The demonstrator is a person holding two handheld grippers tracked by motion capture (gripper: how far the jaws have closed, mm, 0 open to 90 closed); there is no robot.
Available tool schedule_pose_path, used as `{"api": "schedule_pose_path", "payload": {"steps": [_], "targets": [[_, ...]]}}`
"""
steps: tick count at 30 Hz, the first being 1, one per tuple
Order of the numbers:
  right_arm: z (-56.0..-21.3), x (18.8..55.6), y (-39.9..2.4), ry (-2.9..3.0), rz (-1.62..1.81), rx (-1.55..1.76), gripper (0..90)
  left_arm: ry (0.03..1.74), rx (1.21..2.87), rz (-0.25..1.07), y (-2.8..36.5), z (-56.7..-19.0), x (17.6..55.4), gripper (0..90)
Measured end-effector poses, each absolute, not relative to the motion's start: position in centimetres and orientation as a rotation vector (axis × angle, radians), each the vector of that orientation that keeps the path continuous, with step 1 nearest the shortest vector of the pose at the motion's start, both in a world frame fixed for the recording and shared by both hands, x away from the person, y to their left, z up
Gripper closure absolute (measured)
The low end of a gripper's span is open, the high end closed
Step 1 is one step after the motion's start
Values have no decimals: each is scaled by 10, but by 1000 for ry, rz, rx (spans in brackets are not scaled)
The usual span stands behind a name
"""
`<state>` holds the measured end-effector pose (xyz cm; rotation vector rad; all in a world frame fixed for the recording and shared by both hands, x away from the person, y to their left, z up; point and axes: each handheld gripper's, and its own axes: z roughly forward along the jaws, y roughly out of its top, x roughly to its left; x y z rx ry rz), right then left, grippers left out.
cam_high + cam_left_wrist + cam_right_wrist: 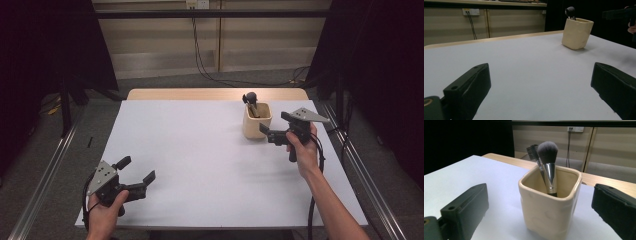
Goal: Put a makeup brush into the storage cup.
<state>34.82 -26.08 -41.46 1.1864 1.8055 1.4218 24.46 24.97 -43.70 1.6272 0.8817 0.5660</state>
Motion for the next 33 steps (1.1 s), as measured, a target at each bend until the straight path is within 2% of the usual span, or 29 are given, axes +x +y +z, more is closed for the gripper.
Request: {"api": "schedule_pose_path", "payload": {"steps": [33], "targets": [[-425, 297, -266, 1809, 1442, 1163, 9, 886, 1634, 565, 250, -437, 240, 27]]}}
